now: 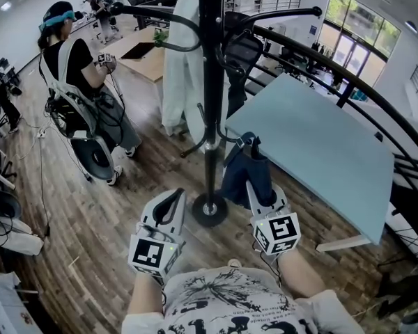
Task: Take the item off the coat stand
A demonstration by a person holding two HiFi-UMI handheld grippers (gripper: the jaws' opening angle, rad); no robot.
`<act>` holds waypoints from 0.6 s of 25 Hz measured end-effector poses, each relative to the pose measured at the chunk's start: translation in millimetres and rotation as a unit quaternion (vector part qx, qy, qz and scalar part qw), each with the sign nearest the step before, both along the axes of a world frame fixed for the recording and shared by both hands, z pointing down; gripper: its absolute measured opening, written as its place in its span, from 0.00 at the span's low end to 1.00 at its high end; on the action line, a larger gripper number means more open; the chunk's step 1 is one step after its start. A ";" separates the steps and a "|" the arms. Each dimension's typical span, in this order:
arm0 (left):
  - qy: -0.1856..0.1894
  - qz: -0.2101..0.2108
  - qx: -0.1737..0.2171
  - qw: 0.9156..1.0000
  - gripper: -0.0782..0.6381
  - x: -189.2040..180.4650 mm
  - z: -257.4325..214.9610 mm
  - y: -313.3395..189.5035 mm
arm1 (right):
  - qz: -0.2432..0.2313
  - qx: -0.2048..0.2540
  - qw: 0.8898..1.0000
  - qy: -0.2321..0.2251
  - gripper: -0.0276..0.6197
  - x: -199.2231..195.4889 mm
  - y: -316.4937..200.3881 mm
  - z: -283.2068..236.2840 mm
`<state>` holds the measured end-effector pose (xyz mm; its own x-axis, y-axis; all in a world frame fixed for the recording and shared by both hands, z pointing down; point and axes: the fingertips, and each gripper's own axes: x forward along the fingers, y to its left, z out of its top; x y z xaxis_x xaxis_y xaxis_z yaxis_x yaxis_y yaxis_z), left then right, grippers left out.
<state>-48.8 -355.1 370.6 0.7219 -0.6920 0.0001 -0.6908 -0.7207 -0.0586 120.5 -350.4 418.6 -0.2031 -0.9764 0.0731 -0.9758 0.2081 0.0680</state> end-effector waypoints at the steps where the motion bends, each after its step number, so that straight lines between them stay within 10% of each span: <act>1: 0.001 -0.002 0.000 1.000 0.12 0.4 0.4 -0.9 | -0.001 -0.003 1.000 0.000 0.08 1.9 -1.4 1.1; 15: 0.002 0.001 0.009 1.000 0.12 12.5 -0.1 -1.9 | -0.020 0.027 0.999 0.004 0.07 4.0 -5.2 -23.6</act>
